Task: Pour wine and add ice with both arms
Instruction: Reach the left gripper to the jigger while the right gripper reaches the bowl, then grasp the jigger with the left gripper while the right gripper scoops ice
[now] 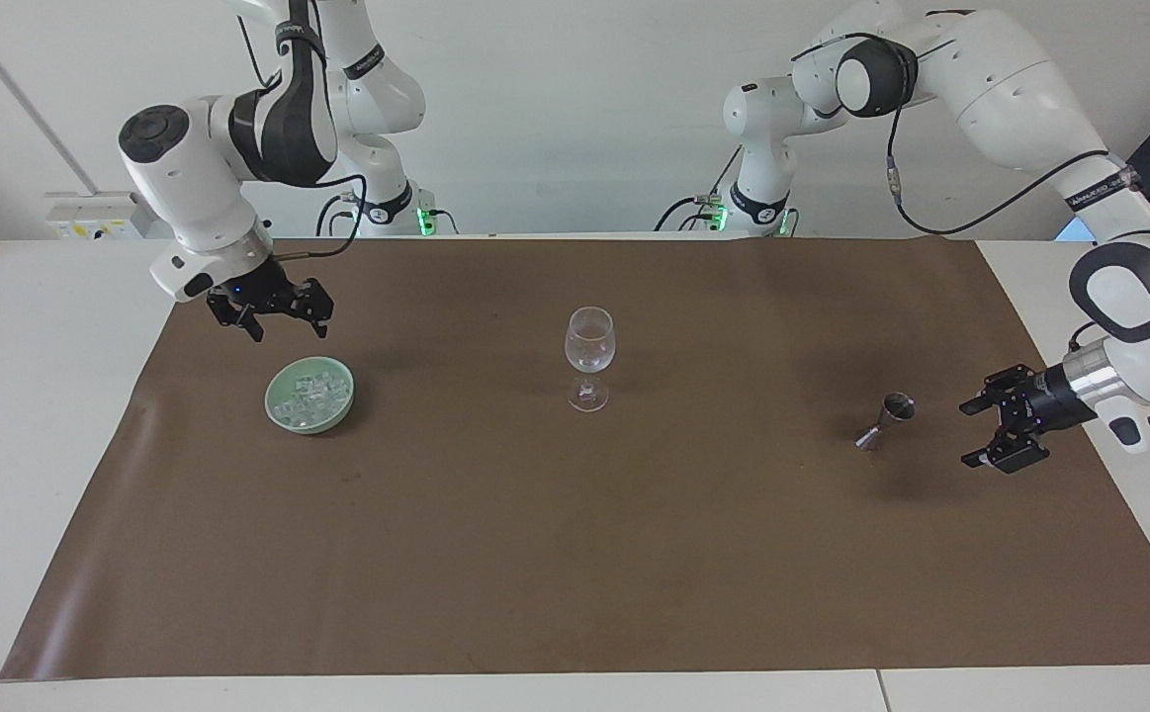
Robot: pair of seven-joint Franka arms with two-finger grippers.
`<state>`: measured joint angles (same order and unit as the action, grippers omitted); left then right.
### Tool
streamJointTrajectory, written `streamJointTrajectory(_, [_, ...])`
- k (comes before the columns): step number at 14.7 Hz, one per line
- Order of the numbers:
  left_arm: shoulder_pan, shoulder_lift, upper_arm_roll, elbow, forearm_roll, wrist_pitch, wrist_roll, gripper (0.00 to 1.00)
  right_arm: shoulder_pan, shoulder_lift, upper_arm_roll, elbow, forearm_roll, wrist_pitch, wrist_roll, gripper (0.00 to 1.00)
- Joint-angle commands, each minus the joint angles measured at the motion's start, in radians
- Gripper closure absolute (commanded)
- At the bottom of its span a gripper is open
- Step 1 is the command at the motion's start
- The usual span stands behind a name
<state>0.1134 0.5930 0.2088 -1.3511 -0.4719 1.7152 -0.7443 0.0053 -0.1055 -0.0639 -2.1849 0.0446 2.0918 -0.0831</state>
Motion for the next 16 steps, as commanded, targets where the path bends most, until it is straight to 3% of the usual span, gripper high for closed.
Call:
streamJointTrajectory(1, [0.022, -0.085, 0.009, -0.216, -0.059, 0.108, -0.029, 0.00, -0.018, 0.038, 0.003, -0.007, 0.024, 0.037, -0.035, 0.00])
streamJointTrajectory(6, [0.019, -0.166, 0.008, -0.386, -0.157, 0.113, -0.066, 0.00, -0.015, 0.058, 0.004, -0.007, 0.024, 0.074, -0.038, 0.00])
streamJointTrajectory(8, [0.009, -0.176, 0.008, -0.407, -0.168, 0.122, -0.076, 0.00, -0.013, 0.058, 0.004, -0.007, 0.024, 0.080, -0.038, 0.00])
streamJointTrajectory(12, [0.009, -0.179, 0.006, -0.434, -0.289, 0.171, -0.271, 0.00, -0.013, 0.058, 0.003, -0.006, 0.024, 0.071, -0.037, 0.00])
streamJointTrajectory(16, [0.023, -0.217, 0.000, -0.529, -0.364, 0.218, -0.198, 0.00, -0.015, 0.058, 0.003, -0.004, 0.024, 0.063, -0.037, 0.00])
